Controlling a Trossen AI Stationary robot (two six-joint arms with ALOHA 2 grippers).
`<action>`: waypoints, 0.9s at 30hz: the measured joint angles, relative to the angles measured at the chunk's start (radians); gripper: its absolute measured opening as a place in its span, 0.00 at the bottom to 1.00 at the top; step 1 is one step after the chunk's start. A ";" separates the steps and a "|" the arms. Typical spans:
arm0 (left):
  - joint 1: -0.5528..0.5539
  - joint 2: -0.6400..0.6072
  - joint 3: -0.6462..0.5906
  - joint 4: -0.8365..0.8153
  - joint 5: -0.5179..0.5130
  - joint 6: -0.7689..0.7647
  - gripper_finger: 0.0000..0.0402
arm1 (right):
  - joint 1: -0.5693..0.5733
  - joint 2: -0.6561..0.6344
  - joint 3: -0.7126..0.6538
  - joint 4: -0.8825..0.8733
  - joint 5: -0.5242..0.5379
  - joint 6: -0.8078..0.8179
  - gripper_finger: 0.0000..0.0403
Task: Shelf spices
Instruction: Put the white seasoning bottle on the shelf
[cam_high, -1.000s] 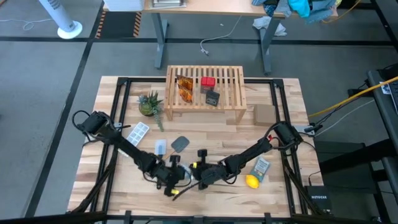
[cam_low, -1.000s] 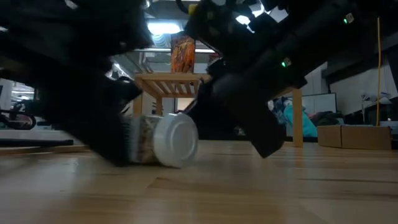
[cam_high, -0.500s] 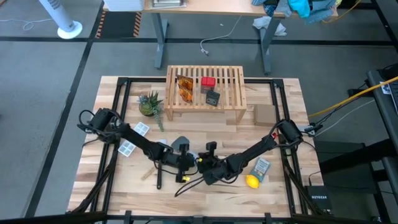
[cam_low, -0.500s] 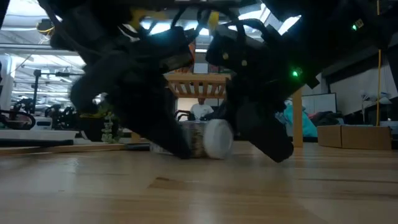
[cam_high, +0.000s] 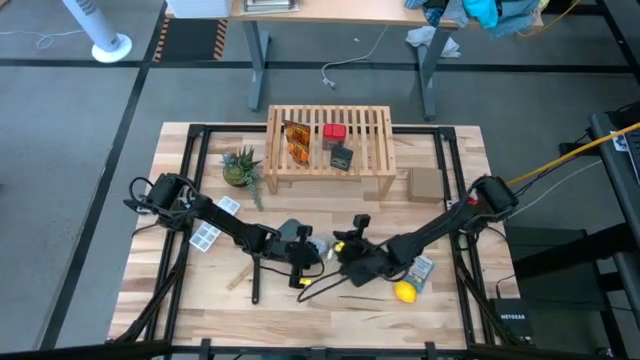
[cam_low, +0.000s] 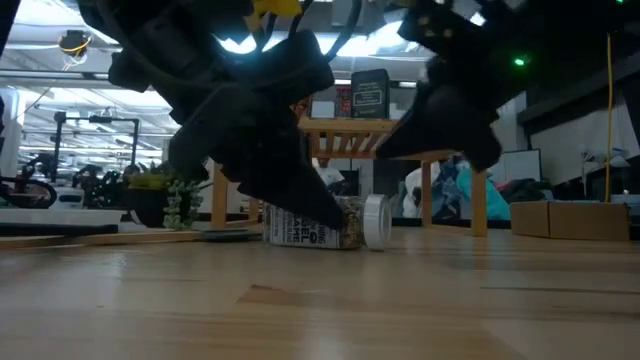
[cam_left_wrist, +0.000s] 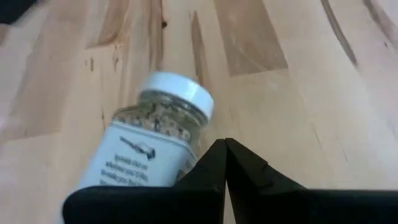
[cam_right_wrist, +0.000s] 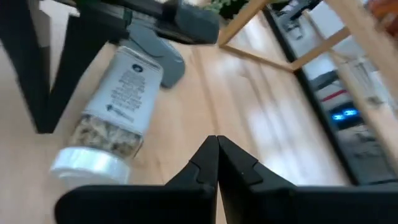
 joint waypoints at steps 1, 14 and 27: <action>-0.002 0.000 0.000 0.006 -0.001 0.012 0.00 | 0.003 -0.020 -0.038 0.047 -0.020 0.004 0.02; -0.011 -0.173 0.001 -0.197 -0.227 0.061 0.00 | 0.010 -0.078 -0.440 0.821 -0.328 0.027 0.02; 0.019 -0.194 -0.003 -0.510 -0.332 -0.101 0.00 | 0.010 0.030 -0.443 0.966 -0.382 0.044 0.02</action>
